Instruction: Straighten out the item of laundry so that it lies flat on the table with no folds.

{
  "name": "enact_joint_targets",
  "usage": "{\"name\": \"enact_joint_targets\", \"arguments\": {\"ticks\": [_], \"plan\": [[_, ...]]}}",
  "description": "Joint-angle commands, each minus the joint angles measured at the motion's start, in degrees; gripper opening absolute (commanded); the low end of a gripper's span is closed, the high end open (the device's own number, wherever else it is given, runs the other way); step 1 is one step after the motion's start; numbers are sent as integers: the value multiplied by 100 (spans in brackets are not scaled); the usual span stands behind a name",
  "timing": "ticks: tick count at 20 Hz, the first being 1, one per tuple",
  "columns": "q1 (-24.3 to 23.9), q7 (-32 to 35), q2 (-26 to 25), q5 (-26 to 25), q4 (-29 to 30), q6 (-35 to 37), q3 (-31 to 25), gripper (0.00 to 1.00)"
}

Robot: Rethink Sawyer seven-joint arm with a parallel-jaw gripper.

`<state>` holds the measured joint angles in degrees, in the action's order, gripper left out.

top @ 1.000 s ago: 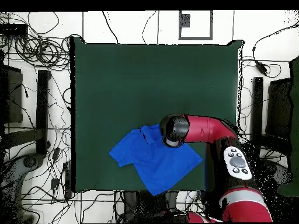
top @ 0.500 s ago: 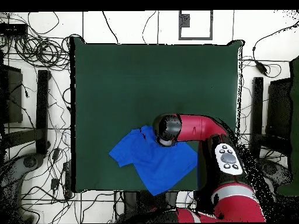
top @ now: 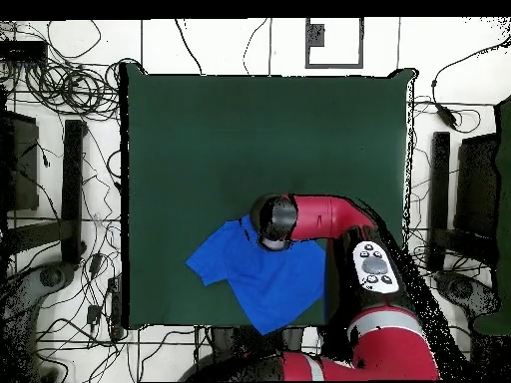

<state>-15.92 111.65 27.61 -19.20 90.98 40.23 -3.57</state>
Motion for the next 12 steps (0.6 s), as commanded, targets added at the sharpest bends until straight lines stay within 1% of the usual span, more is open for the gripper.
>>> {"name": "enact_joint_targets", "arguments": {"ticks": [1,9,12], "plan": [[347,612,-504,186,-266,-145,-351,100],[547,850,-714,71,-324,-525,-151,100],[591,860,-713,117,-342,-483,-117,100]]}}
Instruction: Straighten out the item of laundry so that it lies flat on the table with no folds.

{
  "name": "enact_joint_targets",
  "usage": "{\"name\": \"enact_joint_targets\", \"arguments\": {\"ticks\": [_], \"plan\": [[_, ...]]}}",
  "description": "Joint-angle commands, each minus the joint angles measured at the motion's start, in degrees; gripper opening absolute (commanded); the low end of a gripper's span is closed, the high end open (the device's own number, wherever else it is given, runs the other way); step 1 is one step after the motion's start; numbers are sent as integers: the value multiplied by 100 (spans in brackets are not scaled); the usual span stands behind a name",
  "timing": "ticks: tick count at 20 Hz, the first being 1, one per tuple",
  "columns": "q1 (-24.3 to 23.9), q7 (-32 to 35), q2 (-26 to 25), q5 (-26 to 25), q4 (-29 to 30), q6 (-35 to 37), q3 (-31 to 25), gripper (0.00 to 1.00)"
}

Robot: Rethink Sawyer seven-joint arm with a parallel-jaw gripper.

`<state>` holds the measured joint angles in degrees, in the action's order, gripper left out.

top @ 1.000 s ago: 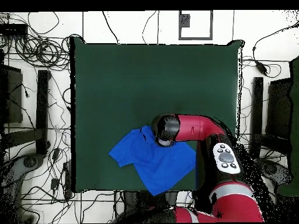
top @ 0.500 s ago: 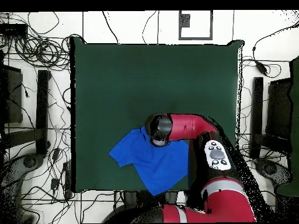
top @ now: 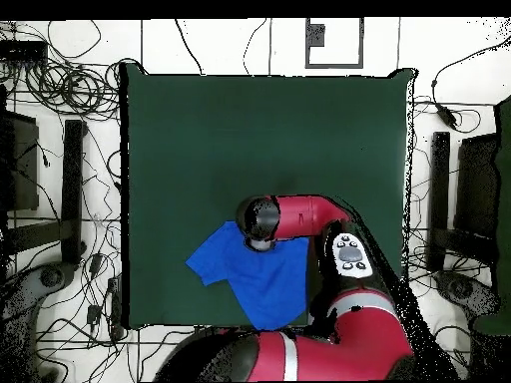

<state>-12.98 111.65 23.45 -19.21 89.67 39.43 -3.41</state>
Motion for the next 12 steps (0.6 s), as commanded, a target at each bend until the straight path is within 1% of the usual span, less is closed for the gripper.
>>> {"name": "enact_joint_targets", "arguments": {"ticks": [1,5,9,12], "plan": [[315,854,-297,138,-224,-362,-128,100],[351,860,-318,164,-270,-328,-93,100],[453,953,-359,101,-240,-494,-2,100],[440,937,-465,70,-304,-634,27,100]]}}
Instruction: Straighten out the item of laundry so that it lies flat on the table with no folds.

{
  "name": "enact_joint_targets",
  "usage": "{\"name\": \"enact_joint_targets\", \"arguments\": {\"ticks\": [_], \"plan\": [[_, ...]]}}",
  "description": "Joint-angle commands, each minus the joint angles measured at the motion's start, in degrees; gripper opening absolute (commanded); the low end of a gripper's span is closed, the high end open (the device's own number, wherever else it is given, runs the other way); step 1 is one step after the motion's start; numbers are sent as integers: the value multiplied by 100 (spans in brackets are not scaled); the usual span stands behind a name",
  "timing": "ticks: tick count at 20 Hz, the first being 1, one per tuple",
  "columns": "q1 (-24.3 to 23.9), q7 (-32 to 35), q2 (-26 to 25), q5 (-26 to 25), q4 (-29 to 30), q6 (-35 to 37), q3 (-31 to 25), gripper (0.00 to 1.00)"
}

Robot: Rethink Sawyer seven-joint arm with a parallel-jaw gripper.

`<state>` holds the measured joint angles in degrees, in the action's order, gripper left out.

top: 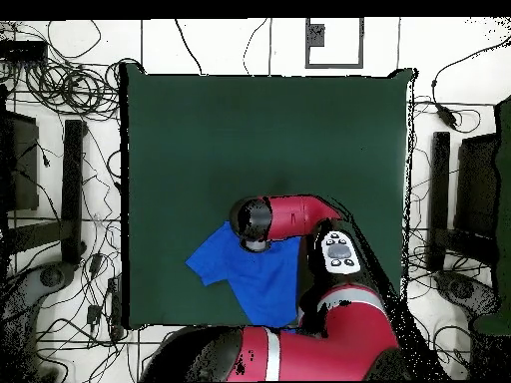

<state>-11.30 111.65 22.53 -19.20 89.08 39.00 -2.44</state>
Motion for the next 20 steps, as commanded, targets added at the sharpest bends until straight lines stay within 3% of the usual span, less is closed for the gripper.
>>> {"name": "enact_joint_targets", "arguments": {"ticks": [1,9,13,20], "plan": [[285,951,-374,65,-248,-617,-50,100],[354,867,-641,98,-841,-494,11,100],[698,1442,-871,241,-1234,-643,314,100],[1052,1684,-947,731,-1663,111,500,100]]}}
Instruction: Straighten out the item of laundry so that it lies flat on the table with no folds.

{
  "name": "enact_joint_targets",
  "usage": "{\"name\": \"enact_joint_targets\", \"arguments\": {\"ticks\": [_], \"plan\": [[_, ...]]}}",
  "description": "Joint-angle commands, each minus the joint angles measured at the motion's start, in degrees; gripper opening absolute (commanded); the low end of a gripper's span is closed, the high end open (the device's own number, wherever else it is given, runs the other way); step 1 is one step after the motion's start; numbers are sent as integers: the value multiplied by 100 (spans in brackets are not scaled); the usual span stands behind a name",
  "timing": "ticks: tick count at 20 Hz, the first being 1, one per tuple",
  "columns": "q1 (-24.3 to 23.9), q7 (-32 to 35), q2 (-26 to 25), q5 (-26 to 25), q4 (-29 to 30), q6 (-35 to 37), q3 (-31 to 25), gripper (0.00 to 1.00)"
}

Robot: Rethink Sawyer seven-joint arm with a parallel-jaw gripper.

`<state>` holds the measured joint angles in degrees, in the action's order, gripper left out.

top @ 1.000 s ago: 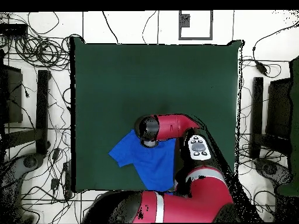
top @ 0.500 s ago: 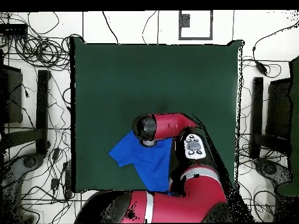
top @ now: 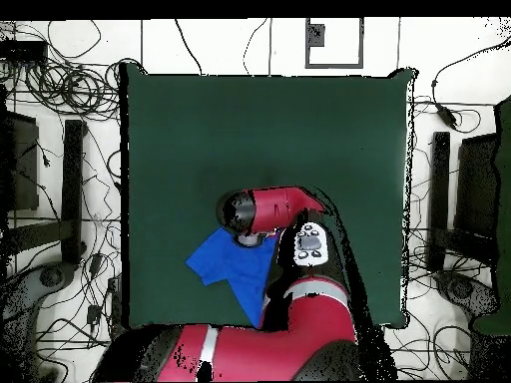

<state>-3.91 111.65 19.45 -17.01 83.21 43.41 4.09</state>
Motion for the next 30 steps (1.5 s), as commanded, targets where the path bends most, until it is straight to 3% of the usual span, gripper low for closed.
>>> {"name": "enact_joint_targets", "arguments": {"ticks": [1,10,26,30], "plan": [[357,1714,-636,578,-1135,-198,-121,100],[667,1763,-524,1079,-1558,1042,142,100],[1020,1901,-554,1606,-1336,890,485,100],[1128,1929,-358,1713,-1021,766,630,100]]}}
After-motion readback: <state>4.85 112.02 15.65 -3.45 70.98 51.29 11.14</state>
